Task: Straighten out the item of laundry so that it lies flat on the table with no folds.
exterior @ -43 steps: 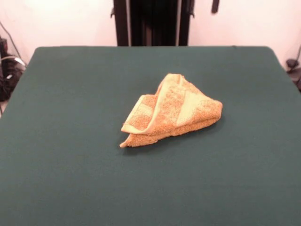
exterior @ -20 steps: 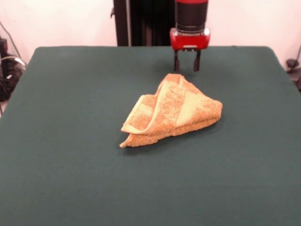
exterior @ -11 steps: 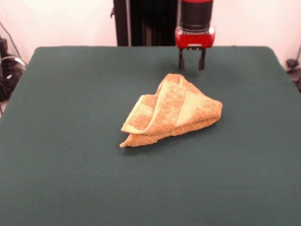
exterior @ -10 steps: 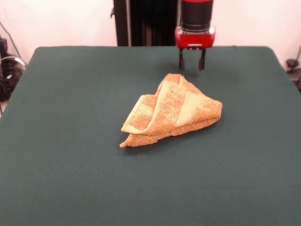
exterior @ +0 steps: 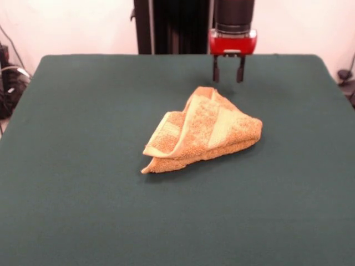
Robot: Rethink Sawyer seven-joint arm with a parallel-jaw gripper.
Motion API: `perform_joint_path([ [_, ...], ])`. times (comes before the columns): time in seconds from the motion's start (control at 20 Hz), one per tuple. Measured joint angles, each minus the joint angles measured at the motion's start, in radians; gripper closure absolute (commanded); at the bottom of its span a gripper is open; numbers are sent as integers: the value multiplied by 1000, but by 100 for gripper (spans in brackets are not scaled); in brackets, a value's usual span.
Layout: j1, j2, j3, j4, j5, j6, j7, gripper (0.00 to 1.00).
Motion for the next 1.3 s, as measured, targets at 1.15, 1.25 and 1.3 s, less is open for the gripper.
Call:
perform_joint_path([
  [1.15,-6,-119,0,-49,45,354,0,0],
  [1.25,-6,-125,0,-65,45,378,0,0],
  [1.3,-6,-130,-1,-73,44,389,0,0],
])
